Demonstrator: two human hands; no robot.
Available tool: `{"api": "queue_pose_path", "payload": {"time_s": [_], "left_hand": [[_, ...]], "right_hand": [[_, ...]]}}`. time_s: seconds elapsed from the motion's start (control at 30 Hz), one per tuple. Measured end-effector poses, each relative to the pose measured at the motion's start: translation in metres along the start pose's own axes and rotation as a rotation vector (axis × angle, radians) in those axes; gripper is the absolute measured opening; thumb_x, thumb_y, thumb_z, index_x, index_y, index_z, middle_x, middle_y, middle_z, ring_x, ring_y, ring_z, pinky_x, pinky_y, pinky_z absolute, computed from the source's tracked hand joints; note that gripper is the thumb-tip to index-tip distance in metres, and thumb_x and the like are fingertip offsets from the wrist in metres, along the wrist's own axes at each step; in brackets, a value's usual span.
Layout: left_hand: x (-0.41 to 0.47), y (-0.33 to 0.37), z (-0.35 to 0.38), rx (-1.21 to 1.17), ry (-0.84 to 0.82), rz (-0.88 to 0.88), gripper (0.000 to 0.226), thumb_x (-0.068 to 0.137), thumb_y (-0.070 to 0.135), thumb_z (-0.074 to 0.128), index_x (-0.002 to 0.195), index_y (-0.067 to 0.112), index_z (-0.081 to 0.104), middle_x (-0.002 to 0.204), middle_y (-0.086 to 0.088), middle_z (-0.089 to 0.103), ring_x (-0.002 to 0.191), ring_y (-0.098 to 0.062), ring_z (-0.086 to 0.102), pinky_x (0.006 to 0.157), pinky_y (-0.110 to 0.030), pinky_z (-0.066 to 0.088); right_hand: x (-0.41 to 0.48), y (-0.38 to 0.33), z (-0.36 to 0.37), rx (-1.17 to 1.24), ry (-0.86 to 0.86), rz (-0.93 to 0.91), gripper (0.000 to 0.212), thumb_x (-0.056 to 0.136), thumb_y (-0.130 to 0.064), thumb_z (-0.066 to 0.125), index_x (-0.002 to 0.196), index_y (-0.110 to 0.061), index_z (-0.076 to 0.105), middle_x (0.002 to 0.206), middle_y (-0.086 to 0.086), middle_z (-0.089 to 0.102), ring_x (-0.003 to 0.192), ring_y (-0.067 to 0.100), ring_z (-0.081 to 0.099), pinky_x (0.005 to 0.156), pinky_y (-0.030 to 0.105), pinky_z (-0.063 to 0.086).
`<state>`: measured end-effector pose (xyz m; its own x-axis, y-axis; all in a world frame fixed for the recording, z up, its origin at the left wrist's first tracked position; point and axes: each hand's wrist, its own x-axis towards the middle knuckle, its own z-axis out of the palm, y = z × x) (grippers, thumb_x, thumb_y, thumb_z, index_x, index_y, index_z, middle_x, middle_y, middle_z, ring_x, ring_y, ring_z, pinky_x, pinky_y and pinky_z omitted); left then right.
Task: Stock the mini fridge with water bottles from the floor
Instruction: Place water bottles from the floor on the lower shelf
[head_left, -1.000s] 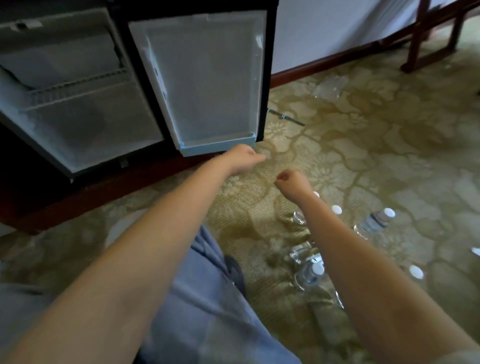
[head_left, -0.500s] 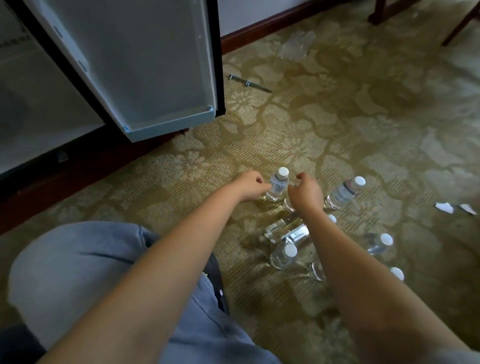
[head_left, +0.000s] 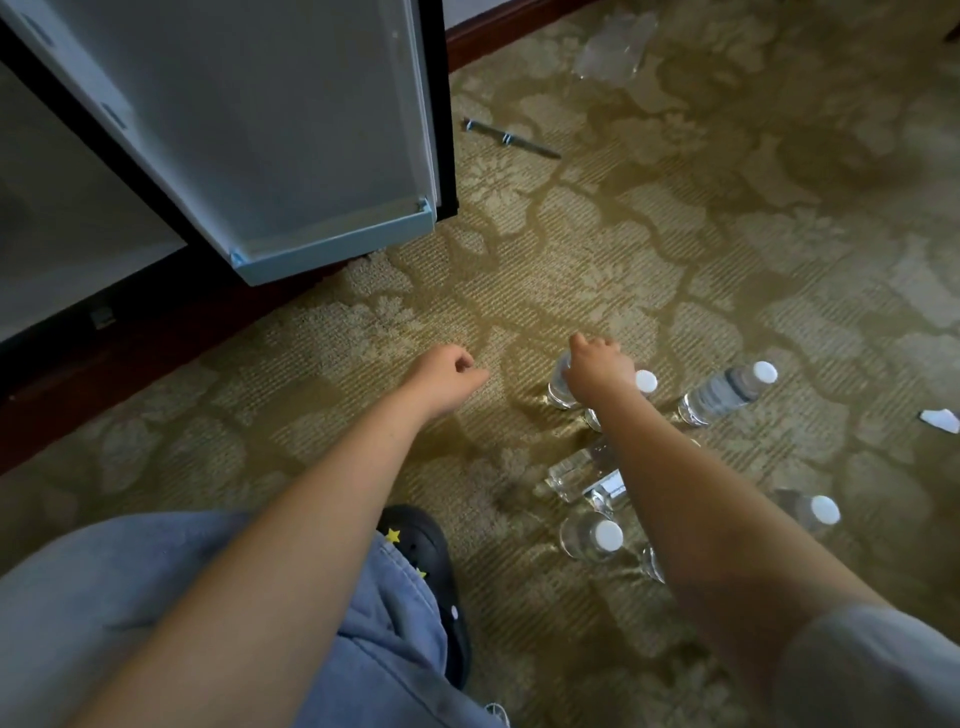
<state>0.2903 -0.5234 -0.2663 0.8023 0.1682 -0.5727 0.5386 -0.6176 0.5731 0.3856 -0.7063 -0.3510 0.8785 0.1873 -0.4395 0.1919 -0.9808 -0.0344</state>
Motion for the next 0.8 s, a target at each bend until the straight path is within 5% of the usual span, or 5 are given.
{"api": "queue_pose_path", "payload": {"time_s": [0.23, 0.43, 0.53, 0.63, 0.8], "left_hand": [[0.000, -0.004, 0.000, -0.021, -0.010, -0.032, 0.059, 0.088, 0.031, 0.062, 0.140, 0.015, 0.038, 0.144, -0.007, 0.039, 0.116, -0.021, 0.047, 0.086, -0.031, 0.042], [-0.005, -0.001, -0.001, -0.033, 0.077, 0.044, 0.098, 0.070, 0.040, 0.078, 0.149, 0.019, 0.022, 0.159, 0.000, 0.009, 0.144, -0.026, 0.018, 0.113, -0.050, 0.028], [-0.010, 0.007, -0.001, -0.110, 0.059, 0.122, 0.118, 0.050, 0.056, 0.084, 0.146, 0.024, 0.024, 0.155, -0.001, 0.025, 0.141, -0.025, 0.026, 0.110, -0.054, 0.032], [-0.013, 0.011, -0.001, -0.338, 0.080, 0.185, 0.098, 0.051, 0.043, 0.090, 0.134, 0.020, 0.042, 0.123, 0.005, 0.058, 0.114, -0.015, 0.057, 0.091, -0.036, 0.051], [-0.015, 0.013, 0.004, -0.204, 0.111, 0.156, 0.063, 0.063, 0.025, 0.084, 0.119, 0.021, 0.053, 0.102, 0.005, 0.061, 0.099, -0.016, 0.059, 0.083, -0.028, 0.048]], "right_hand": [[-0.011, -0.019, -0.003, 0.287, 0.141, -0.020, 0.038, 0.094, -0.033, 0.054, 0.125, -0.013, 0.045, 0.113, 0.013, 0.059, 0.102, 0.033, 0.055, 0.069, 0.037, 0.044], [-0.051, -0.045, -0.037, 0.989, 0.350, -0.019, 0.021, 0.086, -0.031, 0.062, 0.099, -0.016, 0.055, 0.079, -0.006, 0.055, 0.074, 0.016, 0.052, 0.062, 0.029, 0.039], [-0.073, -0.052, -0.069, 1.314, 0.254, -0.246, 0.017, 0.079, -0.024, 0.063, 0.090, -0.013, 0.056, 0.075, -0.005, 0.052, 0.070, 0.014, 0.049, 0.061, 0.028, 0.042], [-0.085, -0.053, -0.093, 1.498, 0.062, -0.391, 0.009, 0.073, -0.020, 0.061, 0.080, -0.018, 0.055, 0.072, -0.003, 0.052, 0.064, 0.011, 0.050, 0.056, 0.022, 0.042], [-0.085, -0.047, -0.087, 1.554, -0.026, -0.278, 0.007, 0.078, -0.020, 0.064, 0.084, -0.018, 0.061, 0.071, -0.003, 0.055, 0.058, 0.009, 0.048, 0.055, 0.024, 0.039]]}}
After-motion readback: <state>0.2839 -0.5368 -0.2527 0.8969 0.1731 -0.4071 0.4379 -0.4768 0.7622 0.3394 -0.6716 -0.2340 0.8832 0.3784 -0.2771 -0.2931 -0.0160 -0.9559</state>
